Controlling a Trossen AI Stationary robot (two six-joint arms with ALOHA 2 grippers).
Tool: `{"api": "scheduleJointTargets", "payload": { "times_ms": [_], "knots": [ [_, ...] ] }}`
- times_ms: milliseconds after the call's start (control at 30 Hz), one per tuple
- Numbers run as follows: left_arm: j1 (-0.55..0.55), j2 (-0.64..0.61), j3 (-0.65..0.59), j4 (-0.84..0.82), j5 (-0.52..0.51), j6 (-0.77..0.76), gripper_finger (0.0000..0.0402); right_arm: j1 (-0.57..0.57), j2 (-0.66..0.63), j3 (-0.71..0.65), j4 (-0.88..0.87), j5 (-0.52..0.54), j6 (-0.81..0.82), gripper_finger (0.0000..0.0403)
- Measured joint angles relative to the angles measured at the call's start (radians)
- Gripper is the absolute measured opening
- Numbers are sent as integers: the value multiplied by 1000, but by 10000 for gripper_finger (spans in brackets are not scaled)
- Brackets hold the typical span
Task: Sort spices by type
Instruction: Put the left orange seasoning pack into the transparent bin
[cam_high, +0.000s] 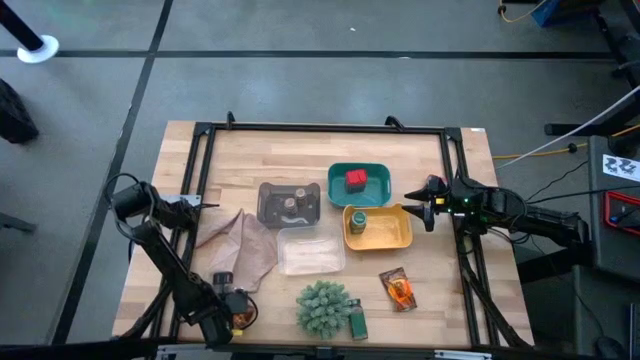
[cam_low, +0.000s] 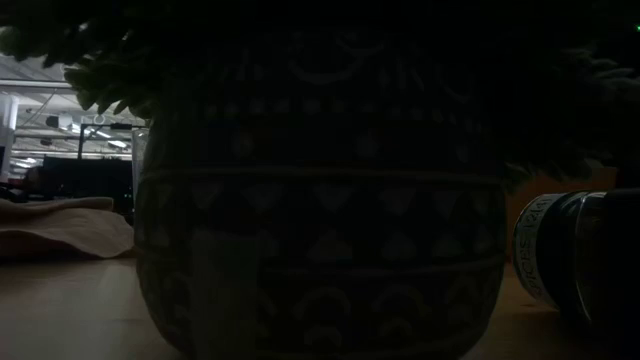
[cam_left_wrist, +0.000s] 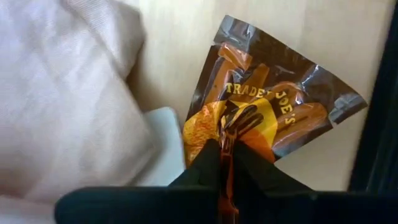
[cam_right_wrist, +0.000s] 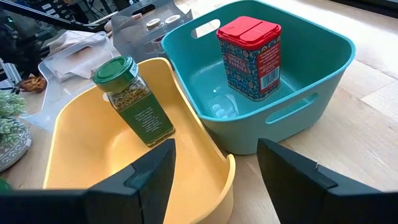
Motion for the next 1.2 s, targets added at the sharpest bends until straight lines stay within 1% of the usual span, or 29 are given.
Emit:
{"api": "scheduleJointTargets", "payload": {
  "times_ms": [167,333,433,600,700,833,1067,1200],
  "knots": [
    [0,-23,28,2,9,34,15,0,0,0,0,0,0,227],
    [2,-81,36,-1,8,34,6,0,0,0,0,0,0,227],
    [13,-120,36,1,7,34,9,0,0,0,0,0,0,227],
    [41,-177,36,0,5,78,8,0,0,0,0,0,0,227],
    [64,-211,38,-4,4,141,5,0,0,0,0,0,0,227],
    [104,-243,38,-41,-32,230,11,0,0,0,0,0,0,227],
    [202,-275,38,-79,-97,496,5,0,0,0,0,0,0,227],
    [264,-286,38,-76,-159,651,11,0,0,0,0,0,0,227]
  ]
}}
